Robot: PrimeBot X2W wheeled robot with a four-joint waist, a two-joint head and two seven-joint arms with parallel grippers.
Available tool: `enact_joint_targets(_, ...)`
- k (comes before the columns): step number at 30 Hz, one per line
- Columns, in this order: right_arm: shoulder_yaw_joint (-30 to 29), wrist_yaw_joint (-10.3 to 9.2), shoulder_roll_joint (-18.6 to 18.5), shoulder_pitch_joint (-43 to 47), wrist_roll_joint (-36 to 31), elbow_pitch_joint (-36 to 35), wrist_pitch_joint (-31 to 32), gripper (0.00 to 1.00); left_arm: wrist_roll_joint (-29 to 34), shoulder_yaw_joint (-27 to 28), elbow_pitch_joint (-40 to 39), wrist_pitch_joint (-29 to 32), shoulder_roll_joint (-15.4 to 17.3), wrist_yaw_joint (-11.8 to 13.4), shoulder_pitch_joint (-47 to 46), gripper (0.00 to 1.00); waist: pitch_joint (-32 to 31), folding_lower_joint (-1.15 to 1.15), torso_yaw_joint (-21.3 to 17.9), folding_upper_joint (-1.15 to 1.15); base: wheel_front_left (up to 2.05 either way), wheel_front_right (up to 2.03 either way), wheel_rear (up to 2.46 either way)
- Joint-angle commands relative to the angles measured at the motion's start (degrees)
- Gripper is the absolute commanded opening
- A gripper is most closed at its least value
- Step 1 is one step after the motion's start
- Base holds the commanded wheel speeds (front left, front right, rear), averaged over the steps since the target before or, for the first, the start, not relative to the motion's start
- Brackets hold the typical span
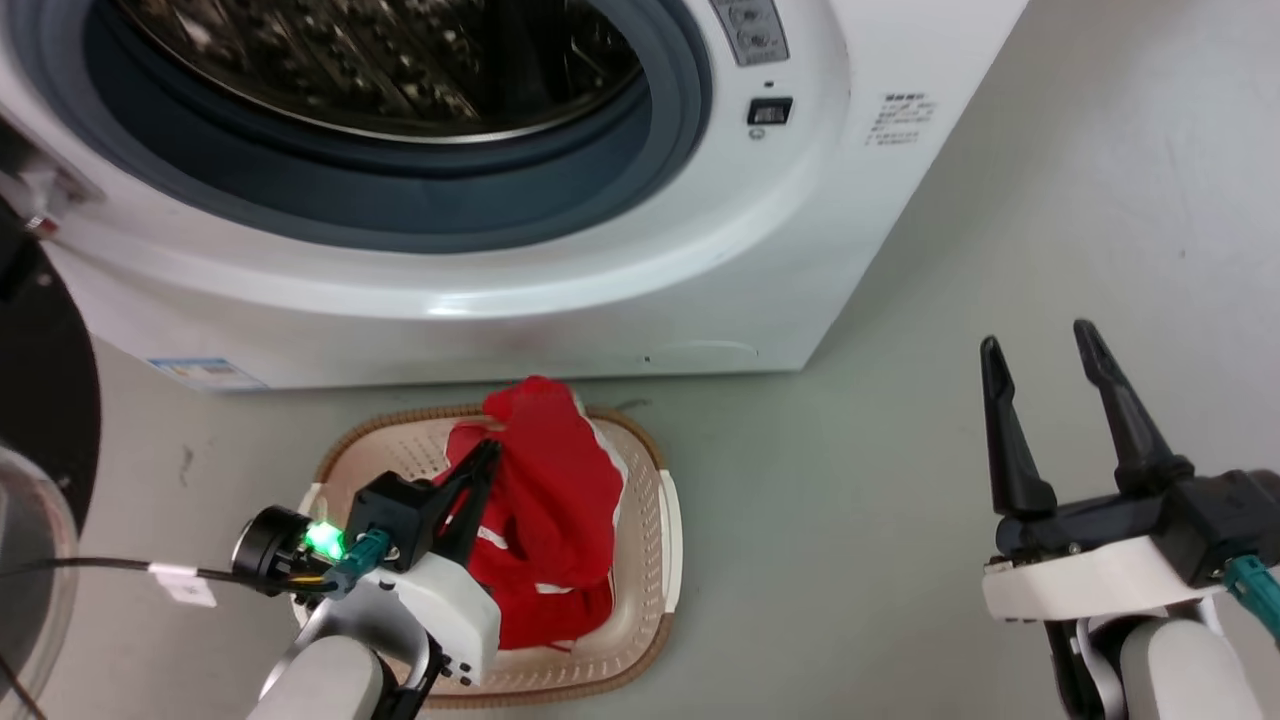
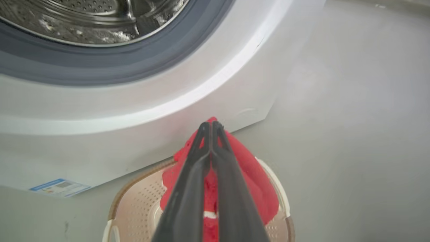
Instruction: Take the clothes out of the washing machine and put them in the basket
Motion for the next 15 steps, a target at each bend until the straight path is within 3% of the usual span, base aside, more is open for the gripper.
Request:
enact_joint_targets(1,-0.3,-0.04,0.1,-1.7,0.1,-0.4,-0.1,1.0,0.7,-0.4,1.9,-0.6,0.2,-0.4,-1.9,0.0,4.4,-0.01,-1.2,0.0,0.0,0.0,0.0)
enact_joint_targets(8,-1.0,-0.05,0.1,-5.7,0.7,-1.5,-0.1,1.0,0.4,-1.5,13.3,-2.1,-1.7,-2.5,-7.3,0.0,12.1,-0.01,-2.4,0.0,0.0,0.0,0.0)
enact_joint_targets(15,-1.7,-0.04,0.1,-9.5,1.3,-2.6,-0.1,1.0,0.8,-3.2,30.1,-3.7,-4.6,-4.7,-15.7,0.0,19.4,-0.01,-3.7,0.0,0.0,0.0,0.0)
